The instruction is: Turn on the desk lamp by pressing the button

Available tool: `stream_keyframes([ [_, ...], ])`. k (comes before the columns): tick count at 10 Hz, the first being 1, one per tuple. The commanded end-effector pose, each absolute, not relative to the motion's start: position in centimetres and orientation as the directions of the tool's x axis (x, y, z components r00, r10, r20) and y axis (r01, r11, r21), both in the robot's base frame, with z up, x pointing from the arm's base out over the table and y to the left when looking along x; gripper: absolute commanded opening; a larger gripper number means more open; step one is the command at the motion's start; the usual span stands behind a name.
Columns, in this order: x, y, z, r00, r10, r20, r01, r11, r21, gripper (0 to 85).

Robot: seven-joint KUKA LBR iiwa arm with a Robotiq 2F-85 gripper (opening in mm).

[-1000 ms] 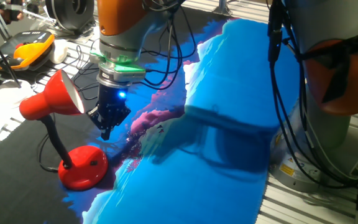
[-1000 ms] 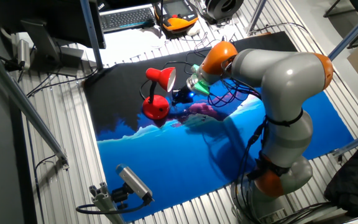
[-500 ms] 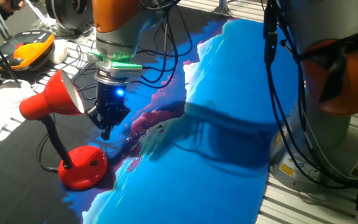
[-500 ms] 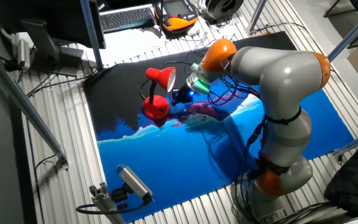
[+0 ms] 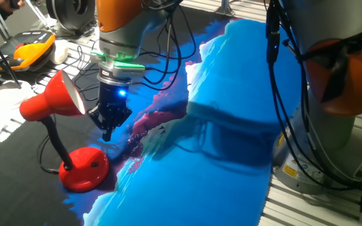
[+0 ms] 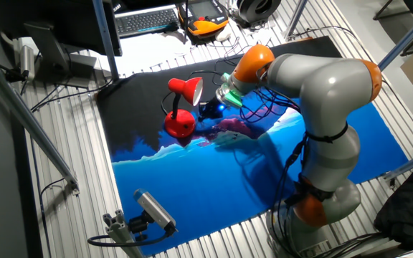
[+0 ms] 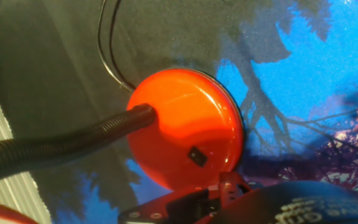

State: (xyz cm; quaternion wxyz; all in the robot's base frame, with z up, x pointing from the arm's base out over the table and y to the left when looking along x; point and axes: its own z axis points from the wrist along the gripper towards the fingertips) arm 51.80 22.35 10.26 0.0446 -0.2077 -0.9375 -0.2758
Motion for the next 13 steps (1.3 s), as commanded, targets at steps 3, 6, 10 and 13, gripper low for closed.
stream_keyframes([
  [3,52.0,23.2,8.8,-0.904,0.38,0.193,0.424,0.747,0.513,0.0],
  [6,52.8,24.2,8.0,-0.897,0.397,0.196,0.437,0.726,0.531,0.0],
  [10,52.7,26.5,8.3,-0.882,0.43,0.195,0.464,0.715,0.523,0.0],
  [13,52.7,27.5,7.3,-0.883,0.434,0.178,0.458,0.718,0.525,0.0],
])
